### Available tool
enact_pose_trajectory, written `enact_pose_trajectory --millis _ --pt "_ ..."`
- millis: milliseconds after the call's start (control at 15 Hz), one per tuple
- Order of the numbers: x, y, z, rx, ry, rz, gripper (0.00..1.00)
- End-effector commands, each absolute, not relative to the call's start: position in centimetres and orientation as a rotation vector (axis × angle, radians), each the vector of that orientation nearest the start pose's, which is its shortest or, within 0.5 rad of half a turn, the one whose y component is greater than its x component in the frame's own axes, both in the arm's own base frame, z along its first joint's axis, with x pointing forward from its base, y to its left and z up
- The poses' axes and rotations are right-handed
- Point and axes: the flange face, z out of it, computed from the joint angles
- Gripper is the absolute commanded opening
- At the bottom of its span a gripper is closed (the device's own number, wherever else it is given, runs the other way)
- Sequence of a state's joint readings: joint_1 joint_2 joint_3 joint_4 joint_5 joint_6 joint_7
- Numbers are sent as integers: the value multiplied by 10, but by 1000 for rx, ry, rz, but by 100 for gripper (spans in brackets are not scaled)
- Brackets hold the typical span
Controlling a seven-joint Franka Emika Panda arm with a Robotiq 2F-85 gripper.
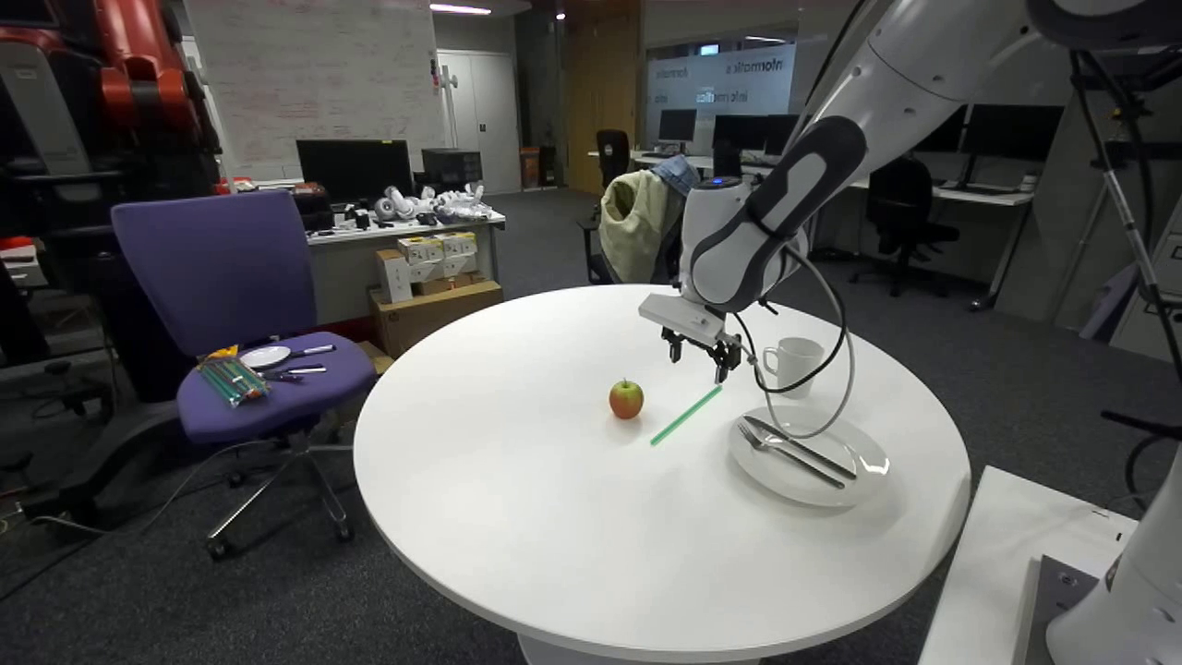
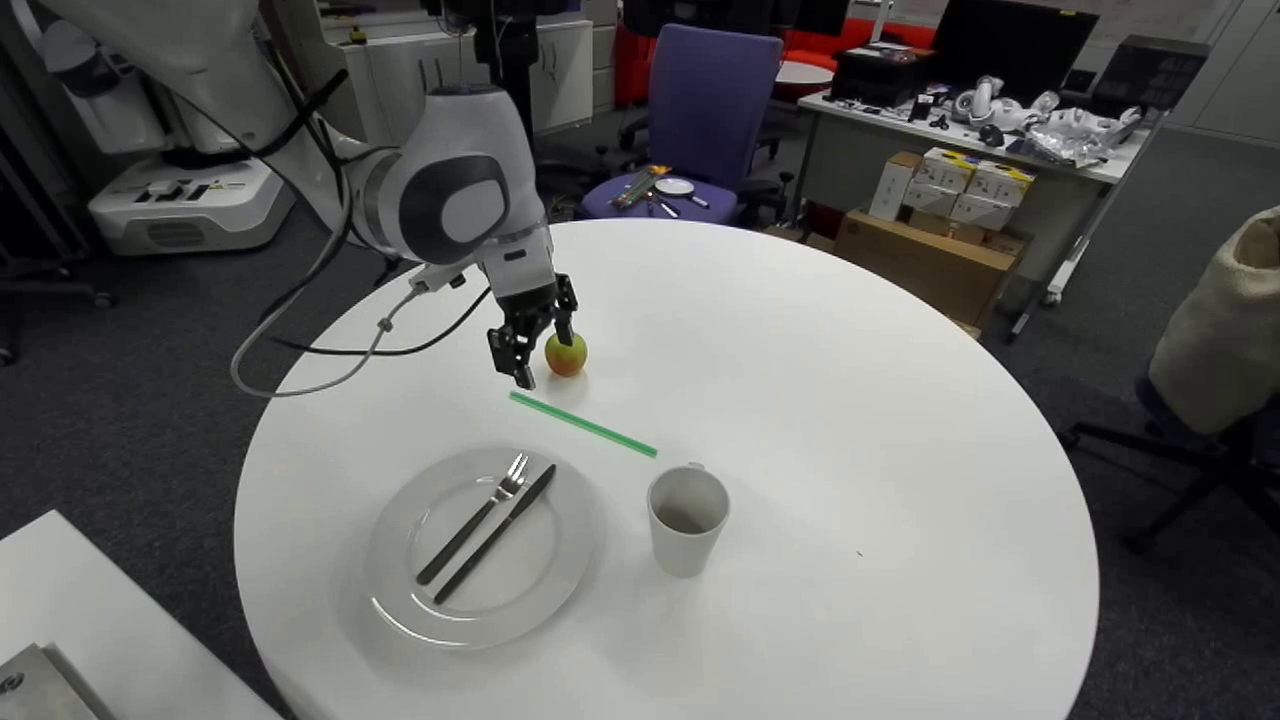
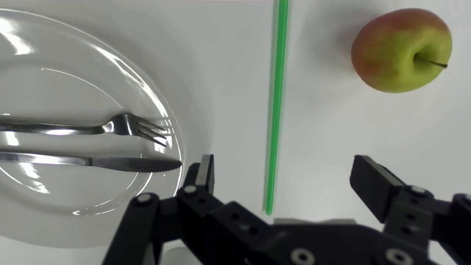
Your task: Put the green straw in the mug.
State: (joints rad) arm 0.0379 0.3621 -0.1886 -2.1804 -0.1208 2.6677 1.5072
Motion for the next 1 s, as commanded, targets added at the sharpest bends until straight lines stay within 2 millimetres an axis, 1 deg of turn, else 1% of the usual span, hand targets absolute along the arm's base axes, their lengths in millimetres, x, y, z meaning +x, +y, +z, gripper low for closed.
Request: enact_pose_trajectory --millis 0,200,267,333,600,733,933 --pt "583 -89 229 -2196 2232 -261 100" --pt "588 -87 224 -2207 2193 -245 100" --pt "587 -82 230 -2226 2158 -228 100" --pt "583 -84 220 -2220 2211 -235 100" --pt "586 -79 221 -2232 2182 -228 100" --pt "586 -81 220 -2235 2183 -252 100" --pt "588 -86 211 -2229 2209 -240 100"
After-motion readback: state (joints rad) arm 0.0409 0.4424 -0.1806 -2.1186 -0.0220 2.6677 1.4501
